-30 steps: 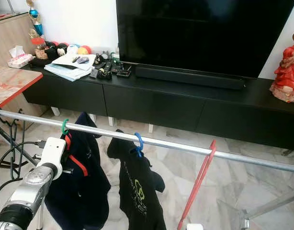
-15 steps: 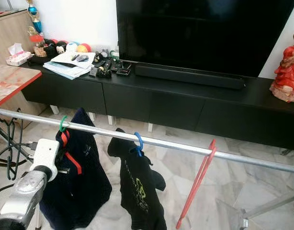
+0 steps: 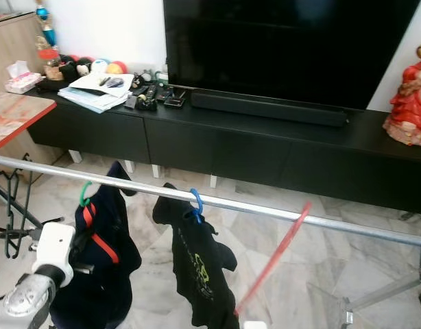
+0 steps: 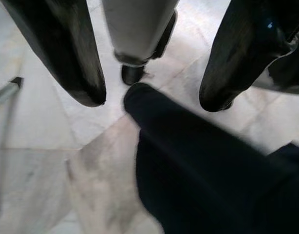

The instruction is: Hang hanger

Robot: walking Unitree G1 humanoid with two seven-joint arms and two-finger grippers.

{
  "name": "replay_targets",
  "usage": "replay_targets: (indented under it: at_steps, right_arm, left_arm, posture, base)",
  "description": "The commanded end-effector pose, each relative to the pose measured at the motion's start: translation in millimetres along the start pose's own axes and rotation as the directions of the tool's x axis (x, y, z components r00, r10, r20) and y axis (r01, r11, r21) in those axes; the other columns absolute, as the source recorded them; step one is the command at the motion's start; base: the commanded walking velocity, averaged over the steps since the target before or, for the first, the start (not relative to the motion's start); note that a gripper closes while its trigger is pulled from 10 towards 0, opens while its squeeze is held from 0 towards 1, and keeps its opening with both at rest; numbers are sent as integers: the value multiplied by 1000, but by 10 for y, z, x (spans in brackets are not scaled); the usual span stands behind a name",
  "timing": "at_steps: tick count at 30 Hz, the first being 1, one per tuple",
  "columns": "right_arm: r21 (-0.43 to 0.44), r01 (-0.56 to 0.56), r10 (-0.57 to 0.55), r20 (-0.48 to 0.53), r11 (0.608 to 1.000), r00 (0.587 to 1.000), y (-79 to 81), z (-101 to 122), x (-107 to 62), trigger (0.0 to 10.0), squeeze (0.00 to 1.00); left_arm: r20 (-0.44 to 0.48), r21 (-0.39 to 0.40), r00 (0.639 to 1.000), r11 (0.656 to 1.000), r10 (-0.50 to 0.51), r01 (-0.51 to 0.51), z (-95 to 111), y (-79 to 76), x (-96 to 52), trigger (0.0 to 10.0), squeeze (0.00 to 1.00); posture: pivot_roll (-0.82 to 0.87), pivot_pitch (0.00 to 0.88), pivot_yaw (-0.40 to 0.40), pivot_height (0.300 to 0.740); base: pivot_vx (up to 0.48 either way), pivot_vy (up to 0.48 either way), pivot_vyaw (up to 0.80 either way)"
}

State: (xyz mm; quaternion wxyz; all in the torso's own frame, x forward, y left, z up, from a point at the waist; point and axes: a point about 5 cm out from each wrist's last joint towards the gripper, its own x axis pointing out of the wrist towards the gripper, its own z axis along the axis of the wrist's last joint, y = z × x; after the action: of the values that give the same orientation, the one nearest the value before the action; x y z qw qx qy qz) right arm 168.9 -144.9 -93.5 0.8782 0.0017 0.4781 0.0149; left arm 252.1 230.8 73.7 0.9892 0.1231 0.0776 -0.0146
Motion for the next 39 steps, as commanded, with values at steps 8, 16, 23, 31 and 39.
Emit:
replay_targets:
  at_steps: [8, 16, 23, 31, 39]
  right_arm:
    - [40, 53, -52, -15, 998, 999, -152, -73, -22, 10000, 0]
    - [88, 77, -75, -33, 993, 997, -172, -96, -25, 10000, 0]
    - [93, 69, -67, -21, 993, 998, -128, -66, -17, 10000, 0]
    - [95, 70, -68, -19, 993, 997, -170, -86, -25, 10000, 0]
    - [97, 69, -68, -23, 993, 997, -172, -101, -28, 10000, 0]
  left_arm:
    - [74, 25, 997, 999, -32, 31, 169, -82, 32, 10000, 0]
    - [69, 26, 997, 999, -39, 37, 172, -109, 28, 10000, 0]
    - [68, 20, 997, 999, -30, 28, 176, -99, 34, 10000, 0]
    - [69, 15, 997, 999, -31, 30, 183, -111, 44, 10000, 0]
    - [74, 7, 997, 999, -37, 37, 193, -139, 56, 10000, 0]
  posture:
    - [53, 19, -20, 740]
    - [52, 20, -16, 740]
    - [55, 16, -16, 740]
    - [54, 6, -10, 740]
    - [52, 1, -7, 740]
  base:
    - [0, 0, 0]
    - [0, 0, -152]
    - [0, 0, -457]
    - [0, 0, 0]
    - [-193, 0, 0]
